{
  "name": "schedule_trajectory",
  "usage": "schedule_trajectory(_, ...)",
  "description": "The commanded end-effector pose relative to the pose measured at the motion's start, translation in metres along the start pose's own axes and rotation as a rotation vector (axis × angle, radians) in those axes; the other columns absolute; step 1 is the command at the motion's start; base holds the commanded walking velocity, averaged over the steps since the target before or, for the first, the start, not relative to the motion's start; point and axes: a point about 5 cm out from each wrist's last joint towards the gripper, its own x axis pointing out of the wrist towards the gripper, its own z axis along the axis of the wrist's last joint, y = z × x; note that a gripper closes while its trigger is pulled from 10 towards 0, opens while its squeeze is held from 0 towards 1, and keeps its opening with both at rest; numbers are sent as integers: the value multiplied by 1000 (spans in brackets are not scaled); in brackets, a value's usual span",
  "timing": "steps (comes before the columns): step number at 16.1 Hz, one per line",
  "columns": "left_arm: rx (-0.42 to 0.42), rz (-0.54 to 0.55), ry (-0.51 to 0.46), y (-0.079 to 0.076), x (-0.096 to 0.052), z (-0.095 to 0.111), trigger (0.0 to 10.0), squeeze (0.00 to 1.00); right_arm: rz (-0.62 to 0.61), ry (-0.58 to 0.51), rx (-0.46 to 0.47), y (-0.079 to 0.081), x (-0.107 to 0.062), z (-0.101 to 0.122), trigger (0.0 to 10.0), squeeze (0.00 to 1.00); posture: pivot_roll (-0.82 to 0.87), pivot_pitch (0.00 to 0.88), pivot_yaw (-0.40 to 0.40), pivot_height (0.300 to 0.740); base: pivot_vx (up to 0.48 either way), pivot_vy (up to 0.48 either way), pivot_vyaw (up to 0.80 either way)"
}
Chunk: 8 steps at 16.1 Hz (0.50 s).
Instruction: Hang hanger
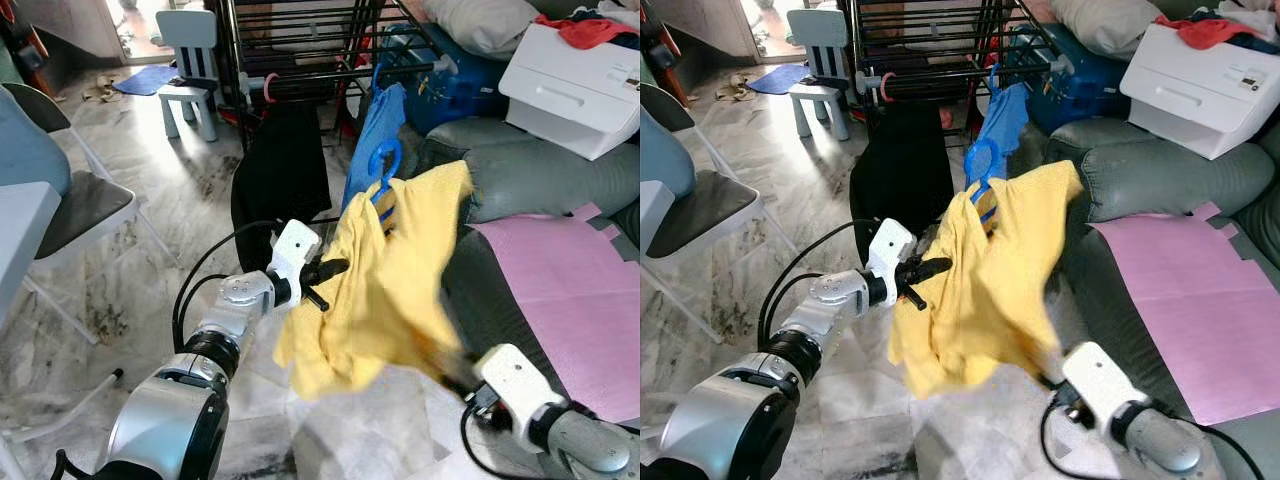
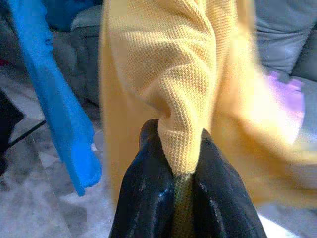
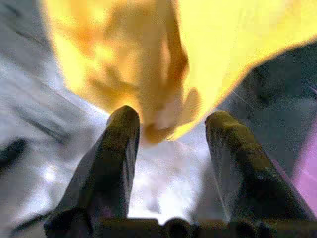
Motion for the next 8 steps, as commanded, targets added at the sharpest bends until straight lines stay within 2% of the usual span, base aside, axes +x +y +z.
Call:
schedule_trajectory(1,37,-33,-45,4,2,17,0,0,59,-60,3,2,-7,13,10000,1000,-37,0,-13,740,0,0,0)
schedule_trajectory(3,63,-50,-23,6,-1,16,0,0,102,-71,-8,0,-16,20,10000,1000,-37,0,-13,740,0,0,0)
schedule_trajectory(4,113,-81,14,8,-6,13,0,0,124,-57,-10,-6,-28,22,10000,1000,-37,0,-13,740,0,0,0)
schedule_trajectory(5,129,-88,33,10,-9,12,0,0,129,-54,-8,-10,-36,25,10000,1000,-39,0,-12,740,0,0,0)
schedule_trajectory(6,130,-130,37,10,-11,10,0,0,101,-34,-32,-18,-43,25,10000,1000,-43,0,-12,740,0,0,0)
schedule_trajectory(8,206,-263,95,4,-17,3,0,0,38,9,-71,-35,-56,22,10000,1000,-42,0,-13,740,0,0,0)
